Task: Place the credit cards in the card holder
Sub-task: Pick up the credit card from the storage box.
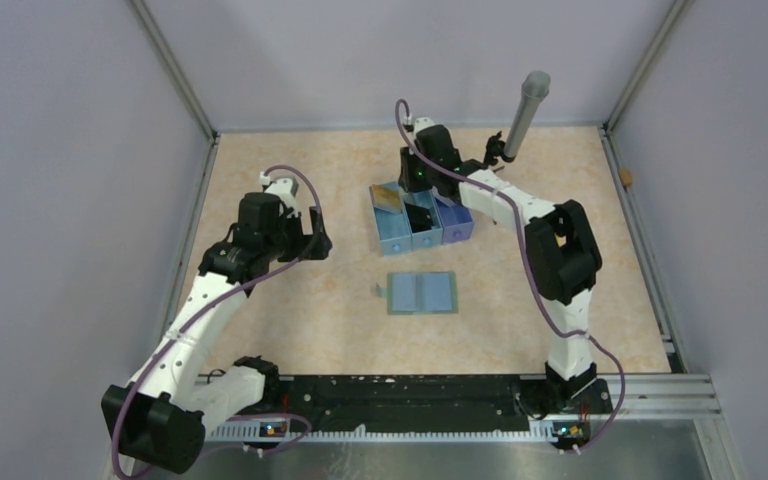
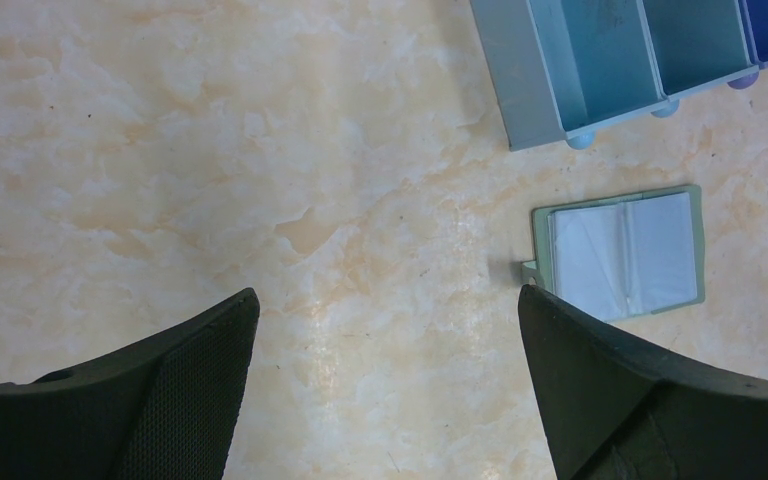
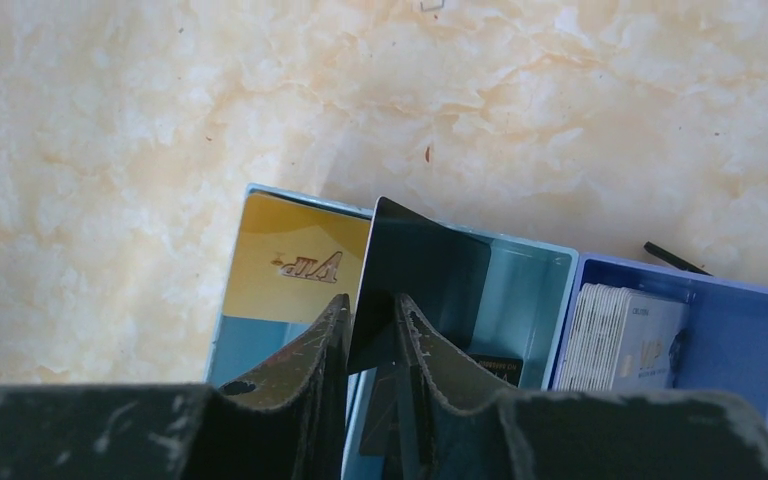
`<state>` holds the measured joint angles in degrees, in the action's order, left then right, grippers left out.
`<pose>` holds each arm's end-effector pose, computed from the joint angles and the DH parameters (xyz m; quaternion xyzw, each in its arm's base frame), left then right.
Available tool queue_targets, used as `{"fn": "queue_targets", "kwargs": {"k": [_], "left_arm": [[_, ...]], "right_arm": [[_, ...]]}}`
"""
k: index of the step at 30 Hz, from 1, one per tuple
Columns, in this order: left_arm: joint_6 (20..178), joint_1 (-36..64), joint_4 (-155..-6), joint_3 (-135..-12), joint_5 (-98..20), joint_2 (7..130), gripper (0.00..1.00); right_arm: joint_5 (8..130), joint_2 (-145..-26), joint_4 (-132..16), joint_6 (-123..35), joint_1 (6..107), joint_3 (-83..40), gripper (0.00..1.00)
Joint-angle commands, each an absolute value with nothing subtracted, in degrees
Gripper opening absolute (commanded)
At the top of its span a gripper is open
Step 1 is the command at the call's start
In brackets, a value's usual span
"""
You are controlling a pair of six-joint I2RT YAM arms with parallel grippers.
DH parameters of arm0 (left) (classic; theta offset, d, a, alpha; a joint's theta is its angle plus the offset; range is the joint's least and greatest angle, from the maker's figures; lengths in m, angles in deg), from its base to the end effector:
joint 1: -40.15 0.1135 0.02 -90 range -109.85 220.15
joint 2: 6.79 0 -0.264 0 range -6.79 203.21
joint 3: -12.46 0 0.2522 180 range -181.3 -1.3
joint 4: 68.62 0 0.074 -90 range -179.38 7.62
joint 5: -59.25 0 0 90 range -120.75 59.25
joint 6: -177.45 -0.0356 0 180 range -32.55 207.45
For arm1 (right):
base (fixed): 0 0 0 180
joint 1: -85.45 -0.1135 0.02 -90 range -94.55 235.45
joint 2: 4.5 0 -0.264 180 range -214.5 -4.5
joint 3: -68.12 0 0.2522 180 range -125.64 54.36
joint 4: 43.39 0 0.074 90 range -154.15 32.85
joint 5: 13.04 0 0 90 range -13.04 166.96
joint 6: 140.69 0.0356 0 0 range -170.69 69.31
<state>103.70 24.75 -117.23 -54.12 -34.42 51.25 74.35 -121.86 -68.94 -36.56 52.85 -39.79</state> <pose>0.2052 -0.0589 0.3044 0.0068 0.9062 -0.1430 0.3979 0.4034 0.2599 0.2437 -0.1527 0.8736 0.2016 0.4158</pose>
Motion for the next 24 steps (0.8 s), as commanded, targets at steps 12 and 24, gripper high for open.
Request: {"fn": "queue_targets", "kwargs": {"k": [12,24], "left_arm": [[102.59,25.20,-115.86,-53.55,-35.51,50.75,0.99],[104.39,25.00,-114.28,-52.43,-43.07,48.94,0.98]], "right_arm": [[84.41,-113.53,-64.69,-41.57,49.82,-36.84,0.00],[95.63,-93.03,-65.70,-44.90,46.78,-26.67,0.00]]}}
